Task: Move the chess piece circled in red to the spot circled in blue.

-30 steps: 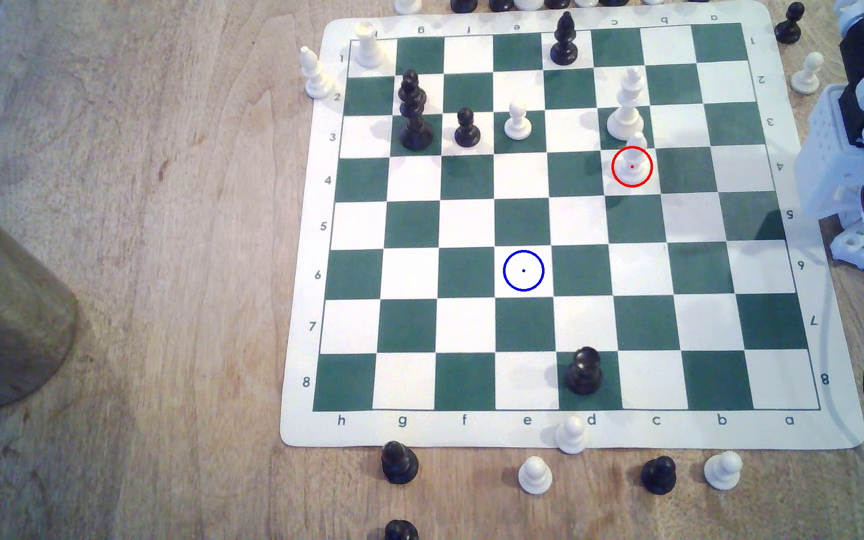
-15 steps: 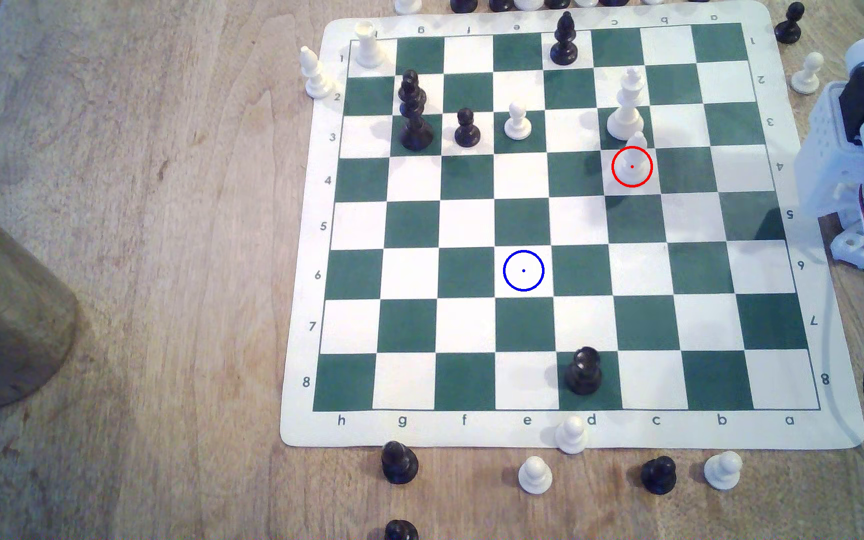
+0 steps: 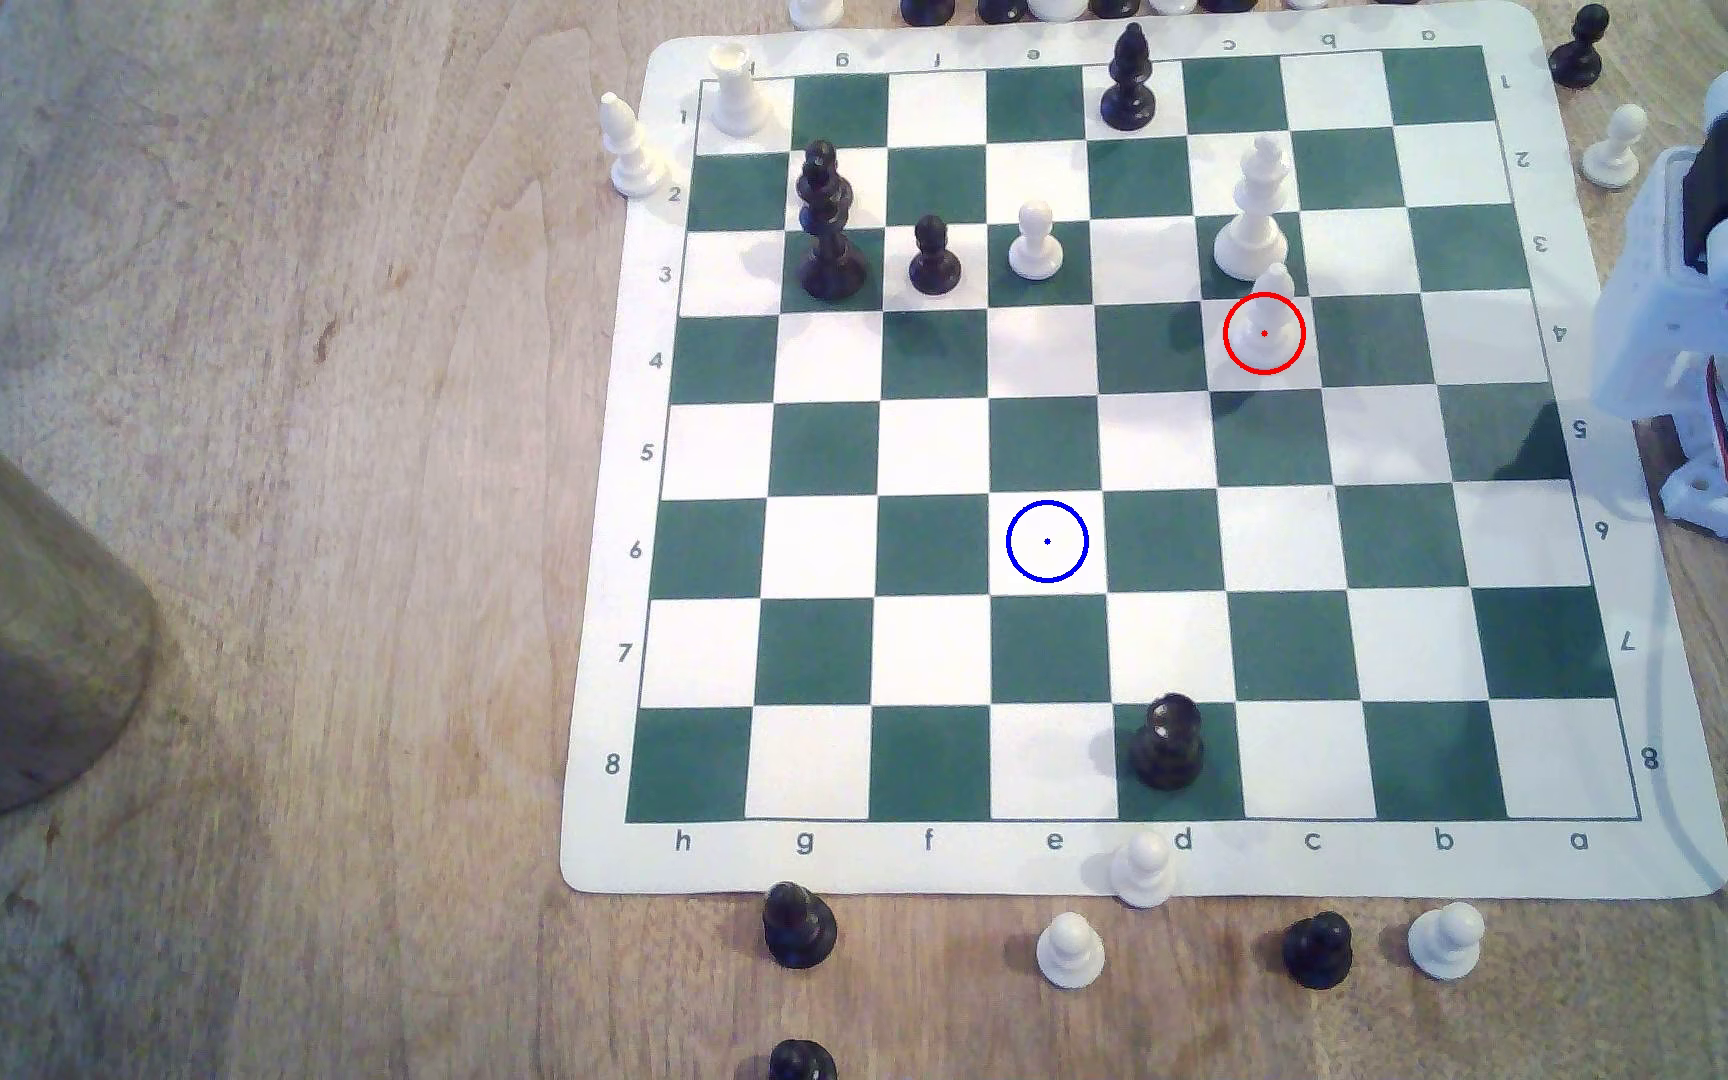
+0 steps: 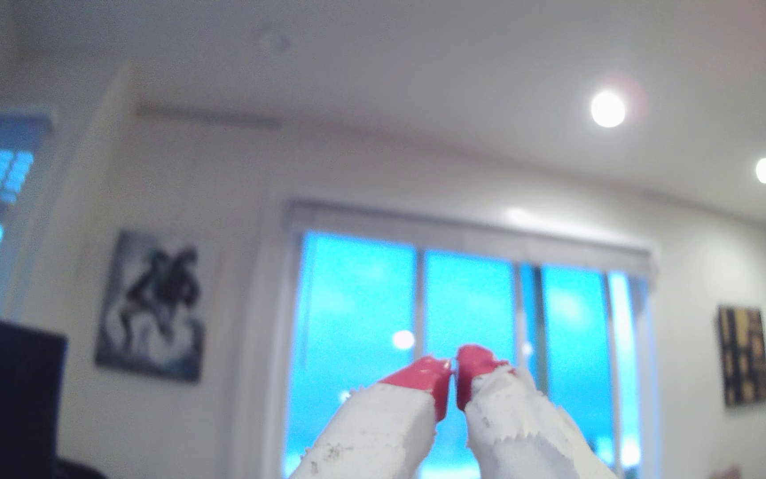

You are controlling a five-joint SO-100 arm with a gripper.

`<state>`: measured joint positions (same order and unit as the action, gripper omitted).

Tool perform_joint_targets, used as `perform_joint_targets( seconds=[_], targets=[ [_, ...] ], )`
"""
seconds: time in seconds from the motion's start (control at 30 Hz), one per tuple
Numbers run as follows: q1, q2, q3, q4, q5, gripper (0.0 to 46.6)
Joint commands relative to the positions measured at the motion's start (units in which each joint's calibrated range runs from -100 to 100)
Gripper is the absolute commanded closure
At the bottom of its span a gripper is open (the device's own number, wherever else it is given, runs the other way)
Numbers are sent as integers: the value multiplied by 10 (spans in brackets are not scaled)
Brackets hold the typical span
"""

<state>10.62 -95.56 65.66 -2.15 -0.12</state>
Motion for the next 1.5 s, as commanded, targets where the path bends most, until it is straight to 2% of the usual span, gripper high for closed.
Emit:
perform_joint_targets(
  seconds=[0.0, 0.07, 0.1, 0.23, 0.33, 0.47, 0.6, 0.67, 0.8, 0.93, 0.97, 1.1, 1.17, 1.23, 1.27, 1.33, 1.47],
  targets=[
    [60, 0, -94, 181, -2, 464],
    [77, 0, -106, 247, -5, 464],
    [83, -1, -118, 311, -32, 464],
    [86, -1, -130, 497, -41, 464],
    [97, -2, -118, 587, -41, 449],
    [100, -3, -104, 689, -42, 452],
    [59, 4, -97, 727, -91, 456],
    [55, 73, -103, 773, -118, 453],
    [61, 119, -76, 791, -131, 451],
    [56, 227, -88, 774, -154, 450],
    [51, 271, -96, 761, -168, 450],
    [29, 355, -136, 766, -195, 446],
    [21, 394, -152, 774, -202, 444],
    [10, 417, -157, 777, -209, 415],
    [2, 422, -157, 781, -210, 378],
    [-1, 425, -155, 781, -210, 345],
    [0, 436, -156, 779, -206, 316]
  ],
)
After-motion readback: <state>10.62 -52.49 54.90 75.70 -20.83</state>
